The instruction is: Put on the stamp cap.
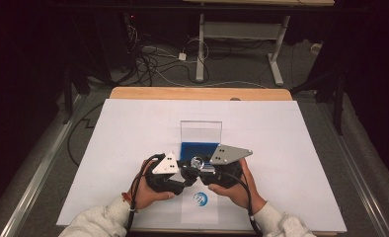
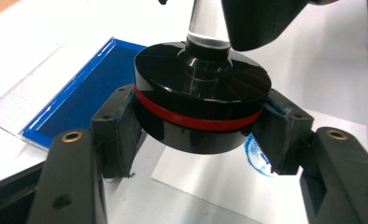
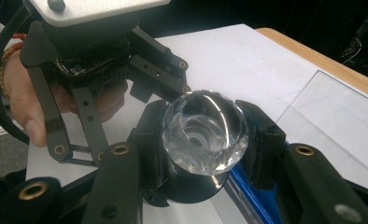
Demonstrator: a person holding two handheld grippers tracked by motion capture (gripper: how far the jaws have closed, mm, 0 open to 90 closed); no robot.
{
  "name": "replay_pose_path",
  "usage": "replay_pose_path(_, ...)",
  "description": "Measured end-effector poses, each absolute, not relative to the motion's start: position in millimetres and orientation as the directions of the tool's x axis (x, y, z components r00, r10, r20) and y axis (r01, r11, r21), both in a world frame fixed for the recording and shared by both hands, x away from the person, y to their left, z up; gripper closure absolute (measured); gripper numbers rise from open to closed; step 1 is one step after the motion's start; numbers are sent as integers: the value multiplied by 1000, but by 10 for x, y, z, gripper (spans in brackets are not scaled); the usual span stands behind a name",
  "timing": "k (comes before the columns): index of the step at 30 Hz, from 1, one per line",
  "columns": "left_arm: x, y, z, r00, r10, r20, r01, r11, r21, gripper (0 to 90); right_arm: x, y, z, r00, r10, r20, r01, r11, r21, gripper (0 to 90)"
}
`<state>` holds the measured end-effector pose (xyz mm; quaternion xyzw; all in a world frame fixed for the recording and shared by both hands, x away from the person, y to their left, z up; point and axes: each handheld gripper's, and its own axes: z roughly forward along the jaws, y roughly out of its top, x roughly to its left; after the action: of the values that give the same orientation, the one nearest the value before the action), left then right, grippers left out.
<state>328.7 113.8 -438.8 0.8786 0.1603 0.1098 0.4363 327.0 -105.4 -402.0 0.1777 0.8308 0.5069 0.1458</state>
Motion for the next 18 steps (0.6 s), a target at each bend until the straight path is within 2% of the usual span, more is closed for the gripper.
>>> replay_pose_path(6, 3287, 1139, -4376, 925, 377, 49, 188, -565, 803, 363, 3269, -1060, -4022, -894, 442, -69, 142, 426, 894, 568)
replay_pose_path(8, 3275, 1138, -4354, 917, 386, 96, 159, -577, 801, 363, 3277, -1073, -4012, -892, 448, -67, 144, 421, 895, 568)
replay_pose_path(18, 3257, 1136, -4372, 903, 398, 162, 126, -606, 786, 362, 3337, -1113, -4050, -882, 471, -5, 203, 391, 898, 569)
